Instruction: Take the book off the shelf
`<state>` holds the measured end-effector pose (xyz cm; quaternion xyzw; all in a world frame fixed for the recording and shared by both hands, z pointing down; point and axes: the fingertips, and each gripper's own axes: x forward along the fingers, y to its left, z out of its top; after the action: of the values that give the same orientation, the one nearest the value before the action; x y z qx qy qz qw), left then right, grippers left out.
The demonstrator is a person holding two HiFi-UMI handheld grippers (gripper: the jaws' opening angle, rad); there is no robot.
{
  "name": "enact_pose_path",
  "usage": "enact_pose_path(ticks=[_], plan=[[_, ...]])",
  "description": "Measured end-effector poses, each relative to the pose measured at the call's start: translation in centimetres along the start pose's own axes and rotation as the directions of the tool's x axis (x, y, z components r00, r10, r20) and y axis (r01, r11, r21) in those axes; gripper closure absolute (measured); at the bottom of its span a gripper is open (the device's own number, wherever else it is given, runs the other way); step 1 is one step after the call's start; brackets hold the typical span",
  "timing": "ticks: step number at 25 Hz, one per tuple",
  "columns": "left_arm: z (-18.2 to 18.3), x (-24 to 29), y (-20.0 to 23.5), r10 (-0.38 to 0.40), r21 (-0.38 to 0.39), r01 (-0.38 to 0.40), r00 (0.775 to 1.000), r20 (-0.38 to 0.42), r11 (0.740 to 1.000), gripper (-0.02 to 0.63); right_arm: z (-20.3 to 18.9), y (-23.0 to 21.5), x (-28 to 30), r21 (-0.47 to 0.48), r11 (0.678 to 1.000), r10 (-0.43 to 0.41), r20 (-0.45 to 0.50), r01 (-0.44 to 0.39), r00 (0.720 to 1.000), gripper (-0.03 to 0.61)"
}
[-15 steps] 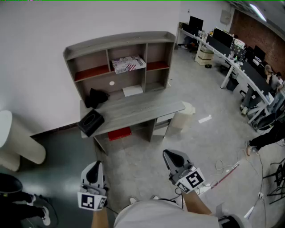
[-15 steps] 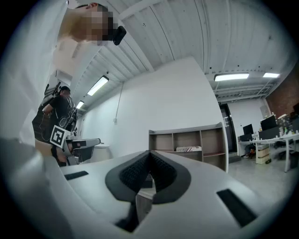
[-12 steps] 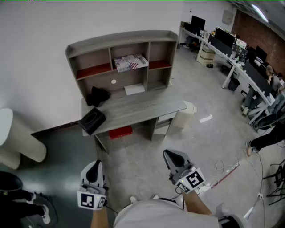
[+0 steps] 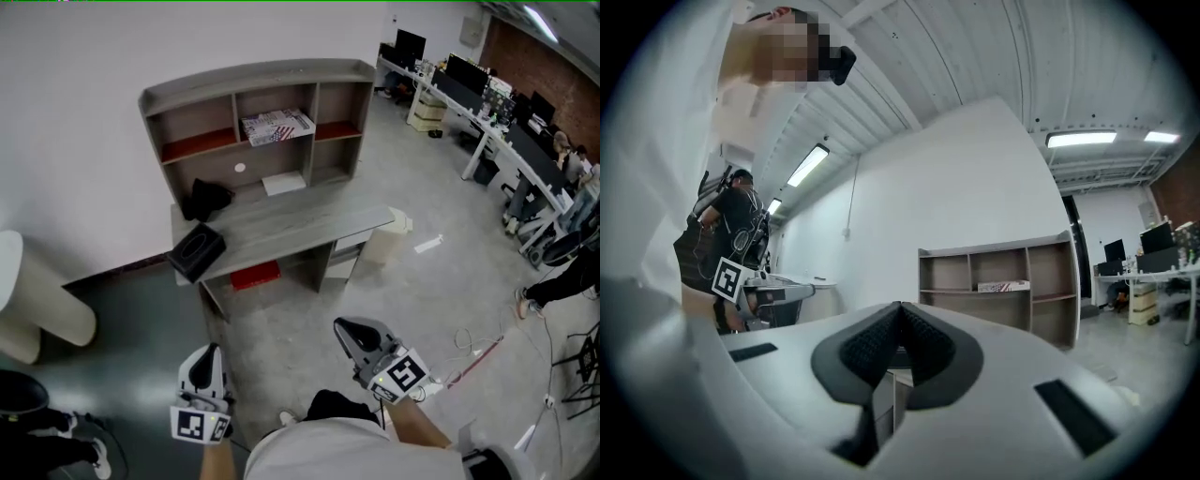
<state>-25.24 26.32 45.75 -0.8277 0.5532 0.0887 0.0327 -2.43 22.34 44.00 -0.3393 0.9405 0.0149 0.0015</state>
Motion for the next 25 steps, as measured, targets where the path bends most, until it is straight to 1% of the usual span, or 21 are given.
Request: enact_pose_path(ticks=[2, 5, 9, 12, 15, 18, 20, 22, 25], plan=[[-1.0, 0.0, 0.1, -0.019, -0.032, 0.019, 1.0, -0.019, 0.999, 0.595, -0.4, 0.5, 0.3, -0.003, 1.0, -0.003, -0.013, 0.003, 1.0, 0.557], [-1.7, 1.0, -0.3, -0.05, -0.043, 0.049, 0.998, -0.028, 0.998, 0.595, -0.5, -0.4, 0.5, -0.004, 1.0, -0.009, -0.024, 0.009, 1.0, 0.555], [-2.1, 4.4, 0.3, -0.061, -0.021, 0.06, 0.998, -0.034, 0.998, 0.595, -1.2, -4.1, 2.0, 0.014, 1.0, -0.026, -0.013, 0.026, 1.0, 0.555], [-3.3, 7.9, 0.5, -0.053, -0.016, 0.052, 0.997, -0.054, 0.999, 0.595, -2.4, -7.7, 3.7, 0.039, 0.999, -0.021, -0.006, 0.021, 1.0, 0.555], [-4.9, 12.9, 1.2, -0.02, -0.034, 0.018, 0.998, -0.063, 0.999, 0.595, -3.1, -12.3, 6.3, 0.048, 0.999, 0.011, 0.008, -0.012, 1.0, 0.555], [-5.3, 20.0, 1.1, -0.009, -0.072, 0.006, 0.999, -0.041, 0.997, 0.595, -2.6, -18.1, 8.5, 0.042, 0.998, 0.039, 0.02, -0.04, 0.999, 0.557], [-4.4, 25.3, 0.3, -0.014, -0.06, 0.014, 1.0, -0.01, 0.998, 0.595, -1.9, -22.4, 9.5, 0.024, 0.998, 0.057, 0.021, -0.057, 0.998, 0.555], [-3.0, 29.7, -0.1, -0.001, -0.051, 0.003, 0.999, 0.033, 0.999, 0.595, -1.3, -26.3, 10.4, 0.037, 0.997, 0.064, 0.026, -0.065, 0.998, 0.555], [-1.9, 33.8, -0.6, 0.019, -0.109, -0.012, 0.998, 0.061, 0.994, 0.595, -0.9, -30.5, 11.5, 0.045, 0.994, 0.1, 0.033, -0.102, 0.994, 0.555]])
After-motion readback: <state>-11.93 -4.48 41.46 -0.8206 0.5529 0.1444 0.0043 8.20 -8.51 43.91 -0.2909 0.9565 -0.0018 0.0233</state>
